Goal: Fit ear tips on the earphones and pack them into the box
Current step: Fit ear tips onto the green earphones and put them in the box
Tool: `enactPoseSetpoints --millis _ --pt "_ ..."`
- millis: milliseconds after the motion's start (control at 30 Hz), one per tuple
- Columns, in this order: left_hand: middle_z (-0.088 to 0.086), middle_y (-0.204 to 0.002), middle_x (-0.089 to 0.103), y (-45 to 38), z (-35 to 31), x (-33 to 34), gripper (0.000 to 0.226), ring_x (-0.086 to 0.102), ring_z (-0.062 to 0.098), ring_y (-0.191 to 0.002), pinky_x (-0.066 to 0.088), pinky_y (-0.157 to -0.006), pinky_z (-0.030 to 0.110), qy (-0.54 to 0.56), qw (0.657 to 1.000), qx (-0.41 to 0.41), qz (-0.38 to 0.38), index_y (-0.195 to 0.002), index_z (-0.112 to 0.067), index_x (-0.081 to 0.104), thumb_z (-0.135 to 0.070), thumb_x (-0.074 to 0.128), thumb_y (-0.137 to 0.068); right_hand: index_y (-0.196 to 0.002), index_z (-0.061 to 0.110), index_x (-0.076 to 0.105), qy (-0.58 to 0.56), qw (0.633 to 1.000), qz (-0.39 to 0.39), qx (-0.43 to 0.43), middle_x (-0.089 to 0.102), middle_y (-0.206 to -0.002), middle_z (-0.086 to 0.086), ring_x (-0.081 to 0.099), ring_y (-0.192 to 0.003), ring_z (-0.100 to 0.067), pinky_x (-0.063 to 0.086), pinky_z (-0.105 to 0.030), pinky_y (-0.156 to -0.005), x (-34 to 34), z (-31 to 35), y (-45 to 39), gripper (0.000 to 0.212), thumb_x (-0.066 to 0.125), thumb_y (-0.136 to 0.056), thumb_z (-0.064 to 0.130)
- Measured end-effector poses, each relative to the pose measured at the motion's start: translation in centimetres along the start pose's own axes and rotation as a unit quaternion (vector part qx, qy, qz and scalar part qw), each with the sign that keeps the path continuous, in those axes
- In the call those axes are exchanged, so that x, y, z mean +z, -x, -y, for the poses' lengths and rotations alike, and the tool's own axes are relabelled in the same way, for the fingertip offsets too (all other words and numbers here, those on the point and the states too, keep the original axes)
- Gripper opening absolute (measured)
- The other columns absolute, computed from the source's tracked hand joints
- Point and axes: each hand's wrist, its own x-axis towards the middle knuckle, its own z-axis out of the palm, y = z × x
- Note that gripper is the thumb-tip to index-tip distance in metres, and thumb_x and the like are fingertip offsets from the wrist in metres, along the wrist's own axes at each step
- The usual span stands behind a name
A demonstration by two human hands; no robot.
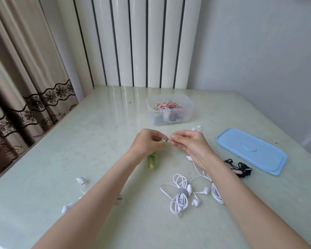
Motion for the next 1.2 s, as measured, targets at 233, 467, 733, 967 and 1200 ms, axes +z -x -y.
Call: enactPoseSetpoints --millis 233,467,733,967,1200 --pt "0.0 -0.078 0.067 -0.8 1.2 0.8 0.015 0.061 0.009 -0.072 0.047 -0.07 0.02 0.054 0.998 0.004 -0.023 -0.094 -0.016 0.067 -0.012 0.067 -0.079 -0.086 0.001 0.065 0.002 1.0 0.009 0.016 0.066 -0.074 -0.01 0.066 -0.059 -0.01 0.056 -0.017 -0.065 -0.5 -0.5 -0.4 0.011 0.056 -0.084 -0.006" --pt "0.0 -0.077 0.067 -0.8 1.3 1.5 0.008 0.061 0.006 -0.066 0.046 -0.066 0.017 0.01 0.998 0.04 -0.038 -0.077 -0.02 0.063 -0.014 0.068 -0.079 -0.081 0.002 0.065 -0.002 1.0 0.005 0.011 0.069 -0.067 -0.005 0.065 -0.059 -0.009 0.055 -0.016 -0.065 -0.8 -0.7 -0.4 0.01 0.058 -0.084 -0.005" --pt "-0.008 -0.071 0.067 -0.3 1.1 1.8 0.009 0.062 -0.003 -0.061 0.05 -0.064 0.009 0.027 0.996 0.067 -0.047 -0.078 -0.015 0.066 -0.006 0.069 -0.077 -0.08 0.003 0.068 0.03 0.999 0.006 -0.014 0.069 -0.063 0.002 0.064 -0.059 -0.005 0.053 -0.013 -0.064 -0.7 -1.0 -0.3 0.012 0.059 -0.083 -0.005" --pt "-0.011 -0.071 0.066 -0.3 1.1 1.7 0.008 0.06 -0.008 -0.06 0.048 -0.063 0.007 0.028 0.995 0.077 -0.05 -0.081 -0.013 0.069 -0.007 0.07 -0.076 -0.083 -0.001 0.068 0.036 0.999 -0.004 -0.03 0.067 -0.074 -0.007 0.063 -0.059 -0.007 0.054 -0.014 -0.069 -0.7 -1.1 -0.5 0.01 0.059 -0.082 -0.005" --pt "-0.01 -0.073 0.067 -0.3 1.1 1.4 0.012 0.063 -0.004 -0.064 0.049 -0.067 0.01 0.063 0.994 0.079 -0.038 -0.081 -0.017 0.069 -0.006 0.07 -0.077 -0.083 -0.003 0.067 -0.036 0.999 0.011 -0.009 0.071 -0.068 -0.001 0.066 -0.062 -0.008 0.054 -0.013 -0.066 -0.9 -1.0 -0.6 0.011 0.057 -0.083 -0.007"
